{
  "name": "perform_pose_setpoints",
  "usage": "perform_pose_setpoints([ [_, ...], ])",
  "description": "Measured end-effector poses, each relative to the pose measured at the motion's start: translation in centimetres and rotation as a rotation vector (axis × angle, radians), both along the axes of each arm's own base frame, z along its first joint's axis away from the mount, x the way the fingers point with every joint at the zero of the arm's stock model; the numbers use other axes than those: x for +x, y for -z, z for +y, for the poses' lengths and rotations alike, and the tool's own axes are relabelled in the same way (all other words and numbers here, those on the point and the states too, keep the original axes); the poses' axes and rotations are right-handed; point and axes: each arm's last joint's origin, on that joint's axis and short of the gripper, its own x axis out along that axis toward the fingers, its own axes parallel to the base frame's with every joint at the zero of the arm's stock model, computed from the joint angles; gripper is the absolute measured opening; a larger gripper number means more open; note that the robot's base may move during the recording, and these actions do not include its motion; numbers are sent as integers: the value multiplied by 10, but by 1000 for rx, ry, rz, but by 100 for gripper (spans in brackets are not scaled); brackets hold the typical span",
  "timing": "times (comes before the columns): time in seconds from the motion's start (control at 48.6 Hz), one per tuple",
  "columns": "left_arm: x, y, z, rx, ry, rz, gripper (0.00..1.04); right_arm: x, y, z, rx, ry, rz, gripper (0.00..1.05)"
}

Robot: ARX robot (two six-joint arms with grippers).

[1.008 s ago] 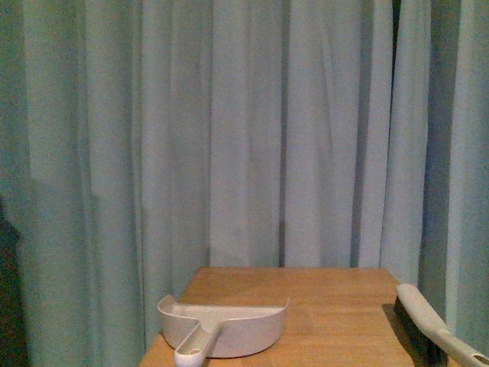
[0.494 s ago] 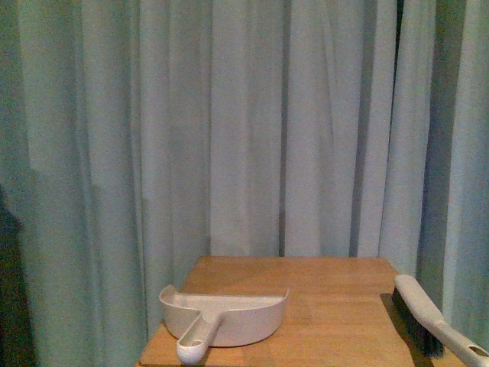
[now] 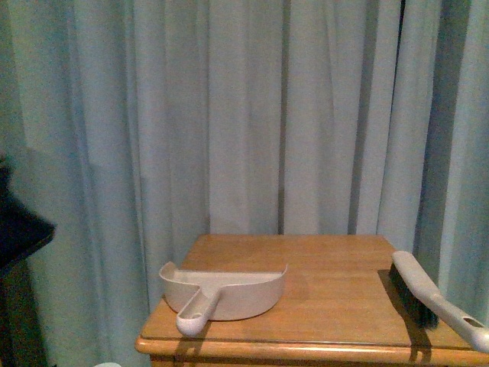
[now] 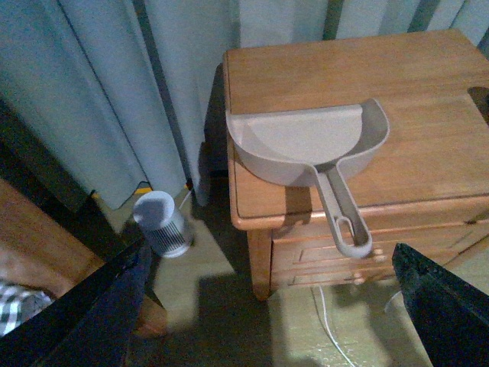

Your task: Clean up trash

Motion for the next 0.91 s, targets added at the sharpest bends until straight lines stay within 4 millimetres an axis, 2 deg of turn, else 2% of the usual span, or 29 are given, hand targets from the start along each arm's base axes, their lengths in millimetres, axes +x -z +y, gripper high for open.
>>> perform_pose_setpoints([
  [0.103,28,-5,-17,32,9,34,97,0,0,0,0,0,0,97],
  [0.185,47,-1,-32,69,12,76,97,0,0,0,0,0,0,97],
  [0.309,66,8,-53,111,26,125,97,0,0,0,0,0,0,97],
  [0.556,82,26,-92,168,81,167,97,0,0,0,0,0,0,97],
  [0.905,110,60,-113,163,110,252,97,0,0,0,0,0,0,97],
])
